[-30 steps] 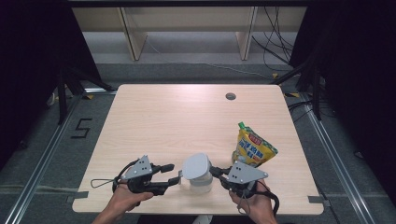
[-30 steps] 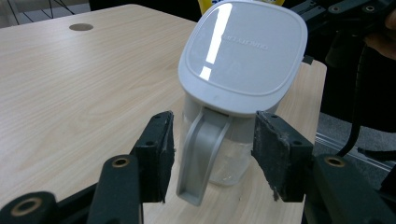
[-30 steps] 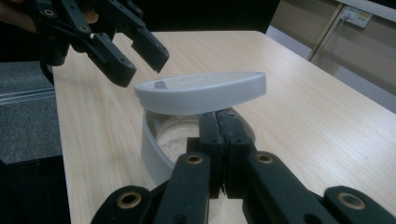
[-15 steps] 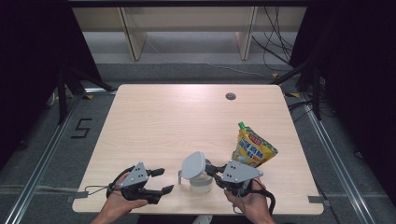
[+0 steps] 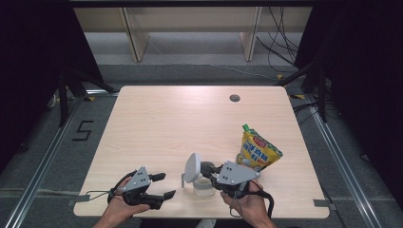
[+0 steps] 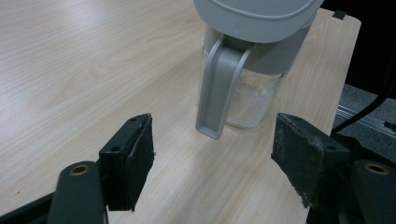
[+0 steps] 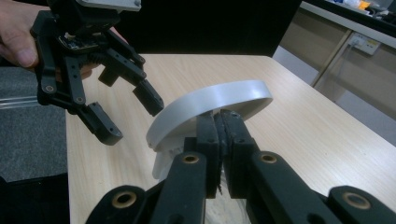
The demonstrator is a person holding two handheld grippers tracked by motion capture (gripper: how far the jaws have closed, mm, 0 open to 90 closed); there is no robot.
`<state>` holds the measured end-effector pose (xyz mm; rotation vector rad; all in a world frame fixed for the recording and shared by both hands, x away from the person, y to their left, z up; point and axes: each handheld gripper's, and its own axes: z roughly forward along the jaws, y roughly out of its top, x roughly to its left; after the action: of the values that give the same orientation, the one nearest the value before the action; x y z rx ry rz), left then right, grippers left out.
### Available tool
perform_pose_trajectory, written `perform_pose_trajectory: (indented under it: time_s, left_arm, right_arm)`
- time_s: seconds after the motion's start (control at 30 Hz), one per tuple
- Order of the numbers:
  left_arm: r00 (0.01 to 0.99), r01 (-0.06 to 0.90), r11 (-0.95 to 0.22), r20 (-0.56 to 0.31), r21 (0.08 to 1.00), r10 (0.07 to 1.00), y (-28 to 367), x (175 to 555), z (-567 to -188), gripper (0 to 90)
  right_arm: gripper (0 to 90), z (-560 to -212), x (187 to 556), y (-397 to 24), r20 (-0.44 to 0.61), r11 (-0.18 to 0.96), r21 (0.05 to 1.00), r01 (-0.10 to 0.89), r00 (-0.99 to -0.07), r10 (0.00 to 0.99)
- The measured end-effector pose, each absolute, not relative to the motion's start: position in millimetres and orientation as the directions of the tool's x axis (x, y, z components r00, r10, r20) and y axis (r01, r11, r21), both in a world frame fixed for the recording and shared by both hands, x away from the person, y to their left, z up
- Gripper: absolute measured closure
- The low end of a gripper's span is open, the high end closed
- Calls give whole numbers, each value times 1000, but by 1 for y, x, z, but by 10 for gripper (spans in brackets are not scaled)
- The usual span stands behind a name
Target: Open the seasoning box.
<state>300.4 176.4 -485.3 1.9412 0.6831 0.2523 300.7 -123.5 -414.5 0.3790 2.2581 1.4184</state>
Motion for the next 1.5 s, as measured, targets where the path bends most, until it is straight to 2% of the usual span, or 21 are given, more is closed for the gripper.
perform_pose_trajectory:
  time_s: [0.37, 0.6, 0.83, 1.03, 1.1, 1.2, 1.27, 1.3, 1.33, 1.4, 1.47, 1.5]
  left_arm:
    - [829, 332, -343, -98, 879, 551, 176, 302, -485, 289]
    - [822, 353, -325, -125, 877, 556, 174, 300, -486, 289]
    - [826, 341, -345, -104, 874, 555, 174, 300, -487, 288]
    - [823, 350, -344, -110, 871, 558, 172, 299, -488, 259]
    - [827, 334, -354, -91, 874, 555, 173, 300, -487, 253]
    - [814, 360, -321, -128, 876, 566, 171, 298, -487, 207]
    - [823, 341, -340, -103, 877, 559, 173, 300, -486, 182]
    - [822, 342, -350, -98, 872, 561, 174, 300, -486, 169]
    - [809, 362, -316, -127, 877, 574, 173, 299, -486, 159]
    - [810, 361, -308, -133, 880, 571, 173, 299, -486, 156]
    - [816, 344, -325, -110, 881, 567, 175, 300, -485, 155]
    - [813, 352, -310, -125, 883, 568, 174, 299, -485, 153]
  right_arm:
    - [859, -412, 300, -115, -220, 432, 902, -9, -870, 441]
    - [856, -412, 300, -111, -225, 440, 898, -19, -878, 422]
    - [823, -413, 301, -120, -212, 427, 904, -2, -871, 444]
    - [654, -424, 303, -140, -188, 409, 912, 40, -844, 502]
    - [632, -425, 302, -145, -186, 401, 915, 44, -837, 514]
    - [579, -430, 300, -163, -174, 389, 919, 66, -818, 549]
    - [569, -432, 301, -165, -173, 385, 921, 66, -814, 554]
    - [534, -435, 299, -173, -137, 354, 929, 103, -795, 591]
    - [522, -436, 300, -176, -144, 360, 928, 98, -798, 586]
    - [513, -437, 300, -180, -144, 357, 929, 99, -792, 594]
    - [458, -438, 298, -185, -140, 339, 935, 107, -766, 627]
    - [445, -438, 297, -187, -127, 335, 934, 121, -764, 632]
